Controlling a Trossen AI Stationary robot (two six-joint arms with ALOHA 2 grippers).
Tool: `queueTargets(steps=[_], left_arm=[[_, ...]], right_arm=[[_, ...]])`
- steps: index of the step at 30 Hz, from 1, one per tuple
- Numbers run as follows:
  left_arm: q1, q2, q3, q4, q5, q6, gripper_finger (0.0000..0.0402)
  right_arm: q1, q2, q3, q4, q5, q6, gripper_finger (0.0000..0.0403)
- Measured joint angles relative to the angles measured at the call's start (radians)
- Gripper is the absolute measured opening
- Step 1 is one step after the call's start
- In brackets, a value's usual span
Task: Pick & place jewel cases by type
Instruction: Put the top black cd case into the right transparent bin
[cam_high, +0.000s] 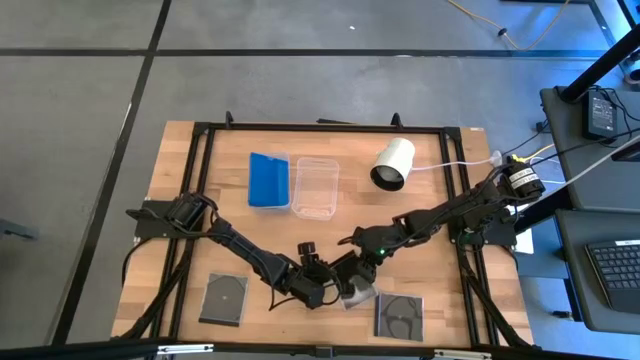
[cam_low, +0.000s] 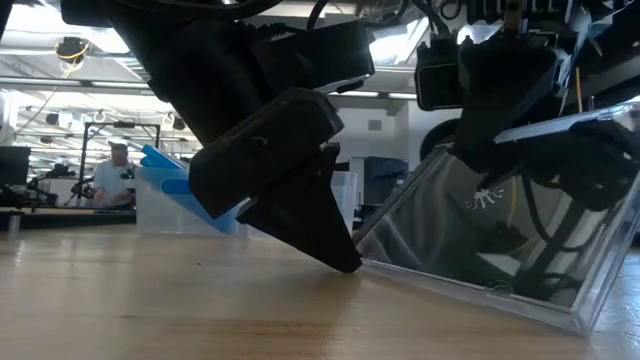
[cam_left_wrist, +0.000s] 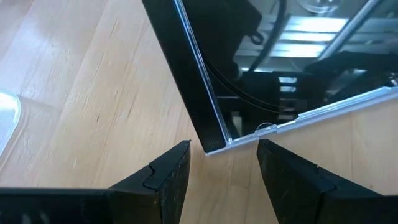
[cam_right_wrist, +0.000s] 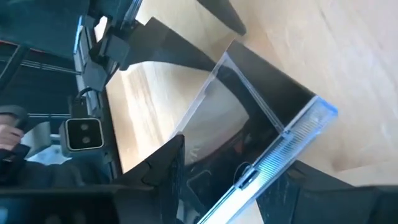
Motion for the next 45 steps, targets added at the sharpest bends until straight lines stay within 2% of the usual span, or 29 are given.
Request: queueTargets(steps=[12, 20, 24, 30, 34, 45], left_arm=[[-0.001, 0.001, 0.0, 0.002, -0.011, 0.0, 0.0187], [0.0, 0.001, 0.0, 0.004, -0.013, 0.001, 0.0187], [0.0, 0.001, 0.0, 0.013, -0.014, 0.002, 0.0187], [0.0, 0.001, 0.0, 0.023, -0.022, 0.028, 0.0187], [0.0, 0.002, 0.0, 0.025, -0.037, 0.049, 0.0187], [0.001, 0.002, 0.0, 0.026, -0.041, 0.062, 0.0187]], right_arm=[[-0.001, 0.0, 0.0, 0.001, 0.119, 0.003, 0.0167], [0.0, 0.0, 0.0, 0.019, 0.133, 0.075, 0.0167], [-0.005, 0.0, 0.0, 0.047, 0.171, 0.076, 0.0167], [-0.04, 0.005, 0.0, 0.039, 0.172, 0.082, 0.0164], [-0.056, 0.005, 0.0, 0.04, 0.141, 0.074, 0.0142], [-0.058, 0.005, 0.001, 0.055, 0.12, 0.023, 0.0045]])
